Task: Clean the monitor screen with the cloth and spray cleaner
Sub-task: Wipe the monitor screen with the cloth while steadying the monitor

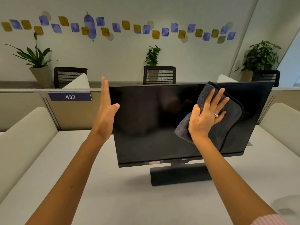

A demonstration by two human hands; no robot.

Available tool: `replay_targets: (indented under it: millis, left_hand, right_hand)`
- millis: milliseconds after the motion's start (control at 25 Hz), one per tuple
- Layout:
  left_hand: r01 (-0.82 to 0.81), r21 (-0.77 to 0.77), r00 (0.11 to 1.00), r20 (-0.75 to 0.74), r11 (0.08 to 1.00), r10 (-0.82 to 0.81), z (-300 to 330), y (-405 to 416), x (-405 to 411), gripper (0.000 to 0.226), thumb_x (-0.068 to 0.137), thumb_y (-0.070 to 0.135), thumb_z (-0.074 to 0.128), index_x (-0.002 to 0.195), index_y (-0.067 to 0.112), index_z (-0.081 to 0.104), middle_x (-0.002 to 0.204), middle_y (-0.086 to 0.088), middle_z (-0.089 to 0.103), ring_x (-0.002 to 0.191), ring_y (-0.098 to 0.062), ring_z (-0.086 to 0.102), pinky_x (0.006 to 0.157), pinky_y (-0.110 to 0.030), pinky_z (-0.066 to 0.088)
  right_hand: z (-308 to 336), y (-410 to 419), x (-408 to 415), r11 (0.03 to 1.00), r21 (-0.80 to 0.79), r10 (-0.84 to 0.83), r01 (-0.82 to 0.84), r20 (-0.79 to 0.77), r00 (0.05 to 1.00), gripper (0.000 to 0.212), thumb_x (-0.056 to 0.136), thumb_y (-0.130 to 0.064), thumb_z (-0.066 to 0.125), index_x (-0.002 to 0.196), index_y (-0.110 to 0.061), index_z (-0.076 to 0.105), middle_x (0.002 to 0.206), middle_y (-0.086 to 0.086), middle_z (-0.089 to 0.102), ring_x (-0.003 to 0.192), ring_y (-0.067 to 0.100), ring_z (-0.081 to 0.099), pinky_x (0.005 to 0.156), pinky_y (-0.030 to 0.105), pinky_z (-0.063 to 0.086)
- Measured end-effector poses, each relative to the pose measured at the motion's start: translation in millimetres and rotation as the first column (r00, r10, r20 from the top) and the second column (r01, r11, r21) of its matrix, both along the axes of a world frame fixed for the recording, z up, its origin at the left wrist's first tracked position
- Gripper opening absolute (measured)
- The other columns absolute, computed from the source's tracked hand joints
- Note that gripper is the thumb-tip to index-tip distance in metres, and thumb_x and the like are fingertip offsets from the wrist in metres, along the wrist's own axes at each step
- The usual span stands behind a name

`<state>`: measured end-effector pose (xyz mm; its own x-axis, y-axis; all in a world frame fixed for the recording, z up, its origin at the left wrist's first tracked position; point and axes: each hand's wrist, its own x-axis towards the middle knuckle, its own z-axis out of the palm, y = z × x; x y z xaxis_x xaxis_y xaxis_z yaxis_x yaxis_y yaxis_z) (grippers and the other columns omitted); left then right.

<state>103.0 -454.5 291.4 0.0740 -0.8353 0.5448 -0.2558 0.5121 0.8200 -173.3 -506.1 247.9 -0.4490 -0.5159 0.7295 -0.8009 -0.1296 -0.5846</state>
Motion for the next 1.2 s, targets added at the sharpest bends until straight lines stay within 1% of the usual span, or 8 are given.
replay_targets:
  millis: [120,240,440,560,680,880,1040,1200]
  left_hand:
    - [0.098,0.059,0.982,-0.166,0.993,-0.087,-1,5,4,0.071,0.084,0.026,0.031,0.147,0.028,-0.002,0.157,0.012,-0.002,0.142,-0.003,0.003,0.115,-0.027,0.007]
    - [0.258,0.043,0.907,-0.355,0.965,-0.227,-2,11,8,0.07,0.083,0.031,0.026,0.148,0.015,0.005,0.157,0.004,0.009,0.143,-0.01,0.01,0.119,-0.034,0.006]
    - [0.361,-0.021,0.821,-0.467,0.932,-0.328,-4,18,12,0.067,0.086,0.033,0.022,0.147,0.01,0.01,0.156,0.0,0.018,0.141,-0.011,0.02,0.117,-0.031,0.014]
    - [0.463,-0.03,0.772,-0.477,0.886,-0.42,-3,19,23,0.06,0.091,0.031,0.013,0.147,0.009,0.015,0.152,-0.003,0.029,0.138,-0.013,0.031,0.114,-0.031,0.024]
    - [0.522,-0.001,0.748,-0.481,0.853,-0.458,-5,17,36,0.059,0.092,0.029,0.006,0.146,0.009,0.018,0.151,-0.005,0.032,0.136,-0.014,0.033,0.113,-0.032,0.024]
    - [0.568,0.032,0.736,-0.467,0.822,-0.49,-14,18,44,0.062,0.09,0.034,0.009,0.145,0.01,0.023,0.148,-0.004,0.036,0.136,-0.015,0.035,0.112,-0.031,0.026]
    - [0.562,0.045,0.744,-0.464,0.826,-0.481,-25,19,47,0.063,0.089,0.035,0.01,0.146,0.01,0.022,0.149,-0.003,0.036,0.136,-0.016,0.034,0.114,-0.032,0.026]
    - [0.527,0.054,0.762,-0.473,0.848,-0.443,-32,18,46,0.064,0.086,0.035,0.017,0.146,0.012,0.021,0.15,0.001,0.032,0.136,-0.011,0.033,0.113,-0.028,0.026]
  right_hand:
    - [4,6,33,0.999,0.005,0.054,-0.053,-0.122,0.991,0.069,0.087,-0.033,0.037,0.15,-0.024,0.012,0.159,0.01,0.008,0.145,0.035,-0.002,0.112,0.061,0.001]
    - [5,10,72,0.994,0.004,0.105,-0.107,-0.237,0.966,0.073,0.083,-0.033,0.043,0.15,-0.024,0.014,0.158,0.011,0.011,0.145,0.036,0.0,0.112,0.062,0.001]
    - [3,13,134,0.986,-0.05,0.117,-0.156,-0.452,0.884,0.071,0.083,-0.036,0.048,0.148,-0.026,0.023,0.156,0.011,0.02,0.144,0.037,0.006,0.111,0.065,0.005]
    - [5,16,164,0.975,-0.03,0.166,-0.219,-0.553,0.817,0.071,0.083,-0.042,0.045,0.149,-0.03,0.02,0.158,0.007,0.014,0.146,0.033,-0.002,0.112,0.063,0.0]
    - [5,17,186,0.964,-0.026,0.194,-0.263,-0.606,0.771,0.071,0.084,-0.044,0.043,0.149,-0.034,0.017,0.159,0.005,0.012,0.146,0.031,-0.003,0.111,0.064,-0.001]
    - [-11,16,196,0.966,-0.035,0.182,-0.257,-0.613,0.769,0.071,0.085,-0.046,0.042,0.15,-0.032,0.016,0.159,0.003,0.008,0.147,0.029,-0.001,0.112,0.062,-0.002]
    - [-64,26,194,0.972,0.022,0.195,-0.232,-0.626,0.756,0.072,0.085,-0.045,0.045,0.15,-0.03,0.017,0.16,0.003,0.004,0.146,0.031,0.003,0.112,0.061,-0.002]
    - [-138,46,187,0.973,0.164,0.232,-0.164,-0.678,0.698,0.079,0.083,-0.049,0.049,0.15,-0.03,0.012,0.16,0.004,-0.001,0.146,0.032,0.0,0.112,0.062,-0.001]
